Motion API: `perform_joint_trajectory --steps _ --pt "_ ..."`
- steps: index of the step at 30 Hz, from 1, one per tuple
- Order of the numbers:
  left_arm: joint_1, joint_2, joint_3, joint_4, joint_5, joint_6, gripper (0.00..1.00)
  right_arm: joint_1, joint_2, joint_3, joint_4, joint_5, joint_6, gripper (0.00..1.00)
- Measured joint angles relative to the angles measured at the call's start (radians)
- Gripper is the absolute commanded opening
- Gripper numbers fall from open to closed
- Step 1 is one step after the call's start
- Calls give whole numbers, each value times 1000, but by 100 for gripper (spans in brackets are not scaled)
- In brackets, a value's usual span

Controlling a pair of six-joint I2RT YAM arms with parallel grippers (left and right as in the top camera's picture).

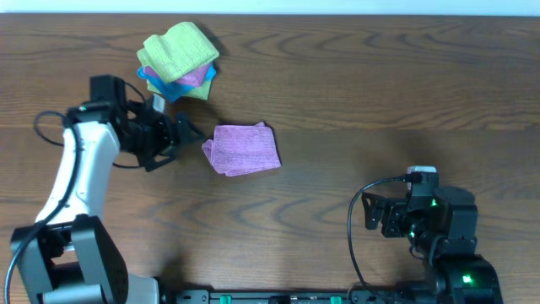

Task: Fold the cloth
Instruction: 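Withdraw the right gripper and move the left gripper toward the folded cloth, then grasp the folded purple cloth's left edge with the left gripper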

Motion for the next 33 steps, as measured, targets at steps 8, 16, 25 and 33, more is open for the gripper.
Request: perform_joint_trajectory --steps 8,16,25,33 --pt "-32 0 -228 306 59 -154 95 0 0 -1 -1 1 13 99" --pt "-94 0 -388 544 104 -324 95 0 0 -1 -2 1 16 99" --pt "-216 0 -442 704 57 -502 95 0 0 -1 -2 1 16 99" --pt "-273 0 -453 777 -23 -591 95 0 0 -1 -2 1 16 99"
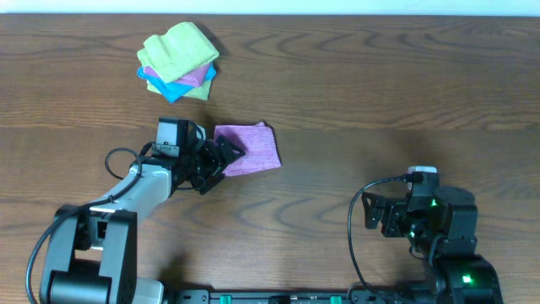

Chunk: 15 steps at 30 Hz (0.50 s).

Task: Fold the cloth
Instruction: 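Grasp the folded purple cloth's left edge with the left gripper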

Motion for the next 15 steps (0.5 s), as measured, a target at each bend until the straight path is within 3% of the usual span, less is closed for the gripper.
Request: perform_joint_trajectory --steps 15 --pt "-76 0 0 56 -124 -93 95 0 0 0 0 0 0 99"
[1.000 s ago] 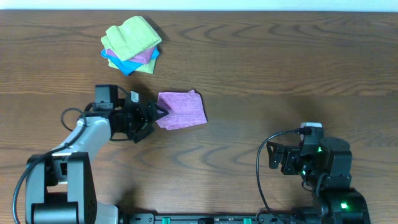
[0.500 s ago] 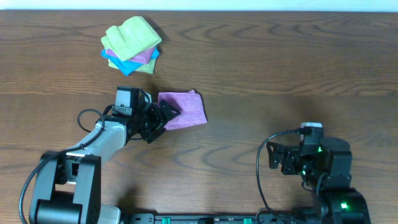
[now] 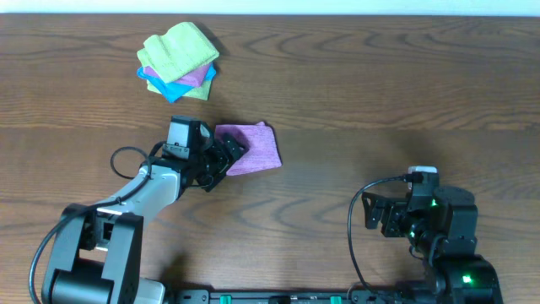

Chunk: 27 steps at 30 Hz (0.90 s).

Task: Fold the cloth
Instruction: 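Grasp the folded purple cloth's left edge with the left gripper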

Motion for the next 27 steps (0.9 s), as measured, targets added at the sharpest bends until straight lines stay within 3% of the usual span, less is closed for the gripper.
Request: perform_joint_trajectory --steps 7,13,15,17,23,27 --pt "-28 16 3 45 -25 -11 95 0 0 0 0 0 0 99" --pt "-47 87 13 119 -38 -31 31 0 0 0 0 0 0 99" --pt "-47 98 10 126 -42 -34 15 0 0 0 -1 0 0 99" --pt "-47 106 7 138 -47 -34 6 0 0 0 -1 0 0 99" --pt "-47 110 4 269 -12 -24 6 0 0 0 -1 0 0 99" --pt "-47 111 86 237 35 -24 5 0 0 0 -1 0 0 99"
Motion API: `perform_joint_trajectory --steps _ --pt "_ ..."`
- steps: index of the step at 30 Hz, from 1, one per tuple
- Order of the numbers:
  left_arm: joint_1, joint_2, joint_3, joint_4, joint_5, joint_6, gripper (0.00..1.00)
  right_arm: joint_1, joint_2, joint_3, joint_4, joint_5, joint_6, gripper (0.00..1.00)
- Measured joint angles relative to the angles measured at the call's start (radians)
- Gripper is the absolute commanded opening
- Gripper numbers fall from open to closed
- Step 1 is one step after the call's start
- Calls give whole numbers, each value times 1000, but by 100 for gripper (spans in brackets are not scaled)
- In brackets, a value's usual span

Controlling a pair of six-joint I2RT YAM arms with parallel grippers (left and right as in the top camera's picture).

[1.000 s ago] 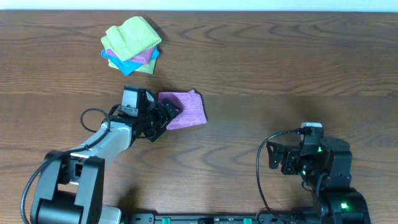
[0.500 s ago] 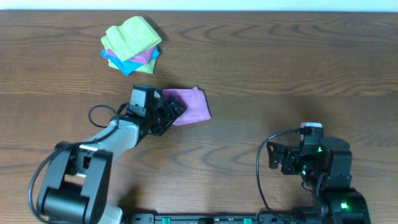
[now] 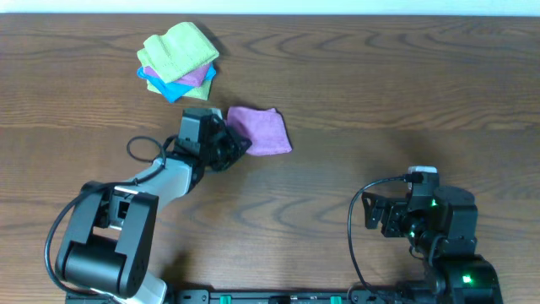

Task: Fold the cloth
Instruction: 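Grasp the folded purple cloth's left edge with the left gripper, then lift and carry the purple cloth with the left gripper to the cloth stack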

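Observation:
The purple cloth (image 3: 263, 130) lies folded into a small pad in the middle of the table, just below the stack of cloths. My left gripper (image 3: 235, 143) is at its left edge, low over the wood, with the fingers closed on that edge. The cloth's near left corner is hidden under the fingers. My right gripper (image 3: 369, 211) is tucked in at the near right, far from the cloth, and its jaws are too small to read in the overhead view.
A stack of folded cloths (image 3: 178, 61), yellow-green on top with pink and blue beneath, sits at the back left, close behind the purple cloth. The right arm's base (image 3: 460, 274) and its cable occupy the near right corner. The brown wooden table (image 3: 380, 101) fills the view.
The left gripper has moved right and toward the back, and the purple cloth has shifted with it, now lying higher and further right, nearer the stack. The right arm has not moved.
The left gripper first stood apart from the purple cloth, to its left near the stack. Then it reached the cloth's left edge and stayed there. By now the cloth has been shifted back and right with the gripper on its edge.

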Motion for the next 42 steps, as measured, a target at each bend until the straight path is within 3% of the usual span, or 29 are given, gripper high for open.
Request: perform_joint_trajectory --steps 10,16,22,27,42 --pt "46 4 575 -429 -61 99 5 0 0 0 0 0 0 99" --pt "129 49 792 -448 -138 157 6 0 0 0 0 0 0 99" --pt "177 211 971 -459 -163 195 5 0 0 0 0 0 0 99" --pt "195 322 1066 -529 -168 245 5 0 0 0 0 0 0 99" --pt "252 361 1082 -579 -218 340 6 0 0 0 0 0 0 99"
